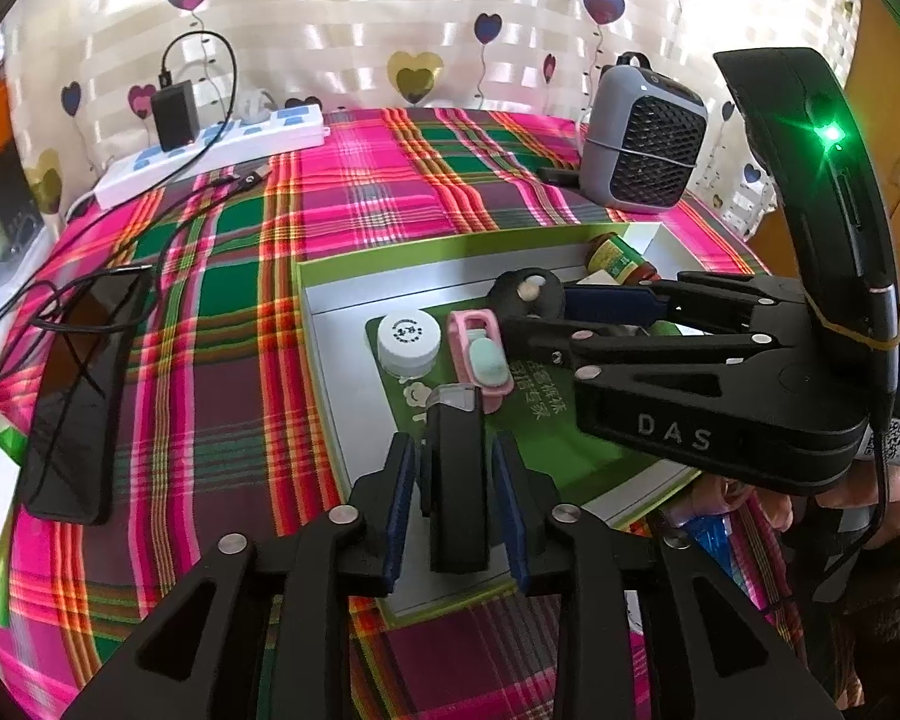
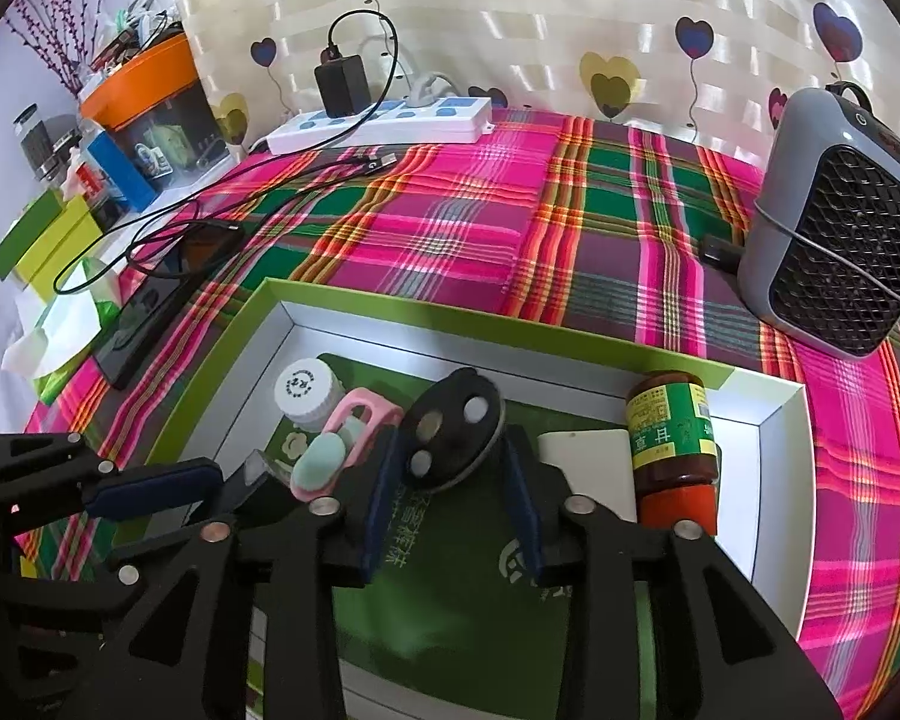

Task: Organize rigid objects
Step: 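Lower the black disc and black item into the lid and open both tools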

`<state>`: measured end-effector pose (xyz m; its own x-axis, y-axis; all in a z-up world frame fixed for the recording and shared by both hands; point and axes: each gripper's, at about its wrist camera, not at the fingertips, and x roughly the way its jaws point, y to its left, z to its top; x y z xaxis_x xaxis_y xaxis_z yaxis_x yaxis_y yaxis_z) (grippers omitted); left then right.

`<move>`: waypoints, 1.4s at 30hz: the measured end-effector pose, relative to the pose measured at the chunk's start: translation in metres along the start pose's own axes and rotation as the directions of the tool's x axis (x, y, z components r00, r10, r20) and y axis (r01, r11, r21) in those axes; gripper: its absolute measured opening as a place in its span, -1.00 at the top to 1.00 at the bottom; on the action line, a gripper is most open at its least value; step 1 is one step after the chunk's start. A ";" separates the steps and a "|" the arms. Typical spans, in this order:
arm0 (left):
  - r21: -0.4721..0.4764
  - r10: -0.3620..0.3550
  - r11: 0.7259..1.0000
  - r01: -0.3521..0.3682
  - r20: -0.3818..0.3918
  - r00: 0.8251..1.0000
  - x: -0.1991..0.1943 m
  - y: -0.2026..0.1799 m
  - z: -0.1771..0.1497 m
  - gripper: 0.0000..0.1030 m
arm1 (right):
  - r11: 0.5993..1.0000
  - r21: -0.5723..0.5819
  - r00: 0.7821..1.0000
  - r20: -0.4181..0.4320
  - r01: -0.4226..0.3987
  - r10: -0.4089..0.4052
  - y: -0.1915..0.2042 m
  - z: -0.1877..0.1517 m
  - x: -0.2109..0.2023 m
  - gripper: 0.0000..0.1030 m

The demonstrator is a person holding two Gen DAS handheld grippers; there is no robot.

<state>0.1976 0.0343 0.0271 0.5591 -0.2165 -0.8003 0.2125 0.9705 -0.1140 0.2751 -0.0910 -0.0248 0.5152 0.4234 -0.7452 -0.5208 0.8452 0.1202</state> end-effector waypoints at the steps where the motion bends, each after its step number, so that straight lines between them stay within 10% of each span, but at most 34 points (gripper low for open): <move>1: 0.001 -0.001 1.000 0.001 0.002 1.000 -0.001 -0.001 0.000 0.42 | 1.000 -0.002 1.000 0.000 0.002 -0.002 0.000 0.000 0.000 0.17; 42: -0.019 -0.006 1.000 0.008 0.087 0.996 -0.058 -0.019 -0.036 0.37 | 0.998 0.055 0.992 0.122 0.028 -0.035 0.006 -0.047 -0.075 0.14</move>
<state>0.1320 0.0319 0.0546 0.6257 -0.2309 -0.7451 0.2014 0.9706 -0.1316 0.2016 -0.1324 0.0010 0.6121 0.4302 -0.6635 -0.4676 0.8736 0.1350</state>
